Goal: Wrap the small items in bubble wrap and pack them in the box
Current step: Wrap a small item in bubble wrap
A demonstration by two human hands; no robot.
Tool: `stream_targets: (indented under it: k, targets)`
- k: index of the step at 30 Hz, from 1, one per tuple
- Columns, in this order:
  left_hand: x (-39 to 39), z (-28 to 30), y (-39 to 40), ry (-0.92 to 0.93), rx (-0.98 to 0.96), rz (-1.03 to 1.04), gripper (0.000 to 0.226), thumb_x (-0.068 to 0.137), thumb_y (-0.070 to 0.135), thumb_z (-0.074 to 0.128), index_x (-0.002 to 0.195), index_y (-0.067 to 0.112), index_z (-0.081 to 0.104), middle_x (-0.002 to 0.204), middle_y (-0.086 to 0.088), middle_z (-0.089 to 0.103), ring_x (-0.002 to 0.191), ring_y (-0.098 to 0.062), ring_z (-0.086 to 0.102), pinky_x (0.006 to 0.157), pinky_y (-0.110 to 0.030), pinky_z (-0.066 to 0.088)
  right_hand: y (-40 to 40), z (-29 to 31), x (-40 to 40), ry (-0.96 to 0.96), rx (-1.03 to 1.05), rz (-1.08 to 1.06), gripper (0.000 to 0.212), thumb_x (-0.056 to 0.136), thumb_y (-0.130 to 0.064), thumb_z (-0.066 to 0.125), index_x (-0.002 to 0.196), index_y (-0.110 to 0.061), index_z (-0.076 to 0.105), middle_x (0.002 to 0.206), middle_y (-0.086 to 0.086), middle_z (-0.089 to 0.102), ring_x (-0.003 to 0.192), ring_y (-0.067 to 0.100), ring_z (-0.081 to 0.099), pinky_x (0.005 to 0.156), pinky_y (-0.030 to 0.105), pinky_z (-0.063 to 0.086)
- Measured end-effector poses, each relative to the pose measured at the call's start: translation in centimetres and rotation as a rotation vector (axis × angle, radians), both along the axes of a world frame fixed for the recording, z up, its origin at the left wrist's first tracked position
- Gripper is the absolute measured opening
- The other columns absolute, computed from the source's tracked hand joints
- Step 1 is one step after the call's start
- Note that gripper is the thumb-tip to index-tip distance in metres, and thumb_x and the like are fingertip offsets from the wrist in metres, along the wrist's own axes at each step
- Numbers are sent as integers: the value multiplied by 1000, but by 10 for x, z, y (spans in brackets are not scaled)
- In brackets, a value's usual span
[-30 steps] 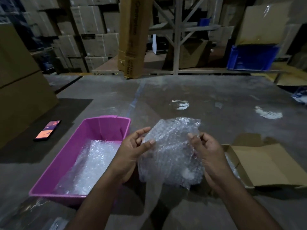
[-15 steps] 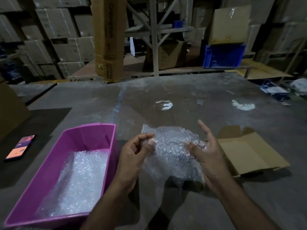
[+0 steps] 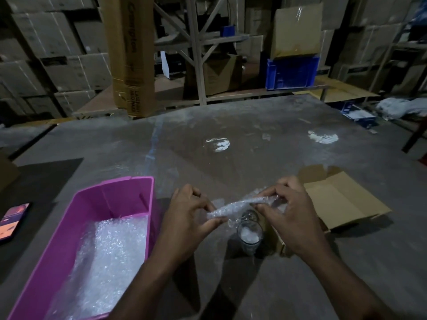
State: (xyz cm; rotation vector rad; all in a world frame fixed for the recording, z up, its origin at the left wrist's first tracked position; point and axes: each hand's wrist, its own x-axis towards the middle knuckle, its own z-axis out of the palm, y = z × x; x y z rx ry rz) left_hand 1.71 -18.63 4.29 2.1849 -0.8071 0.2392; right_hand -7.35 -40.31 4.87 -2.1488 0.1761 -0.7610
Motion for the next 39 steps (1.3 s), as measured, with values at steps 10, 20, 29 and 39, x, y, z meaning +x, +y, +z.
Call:
stream_targets:
  k: [10,20,29,39]
  targets:
    - [-12,-9,-12,382,-179,190,25,99,27,61,80,20,76,72,7,75,66,-7,71,64,-36,61,43,0,-19,35,-115,94,32,77,-16,85,79,-35,60,78,-21,63,79,-2,62,67,10,45]
    - [-12,-3,-10,1147,-775,-204,41,87,18,64,125,2,67,116,-14,73,93,-13,68,73,-23,56,35,-17,-7,239,327,157,24,91,-4,68,92,-27,74,94,-15,73,91,1,68,79,21,52]
    - [-11,-5,-19,999,-515,-173,16,87,23,69,94,11,76,81,-2,69,67,-4,59,60,-18,49,29,-11,10,122,589,219,32,87,12,64,93,-18,73,92,-2,78,85,12,73,71,22,55]
    - [-6,2,-23,699,-490,-118,39,88,9,70,119,33,70,114,3,73,77,-13,60,63,-21,50,18,-7,17,229,701,412,15,93,-12,67,106,-15,73,101,5,78,96,20,73,81,28,56]
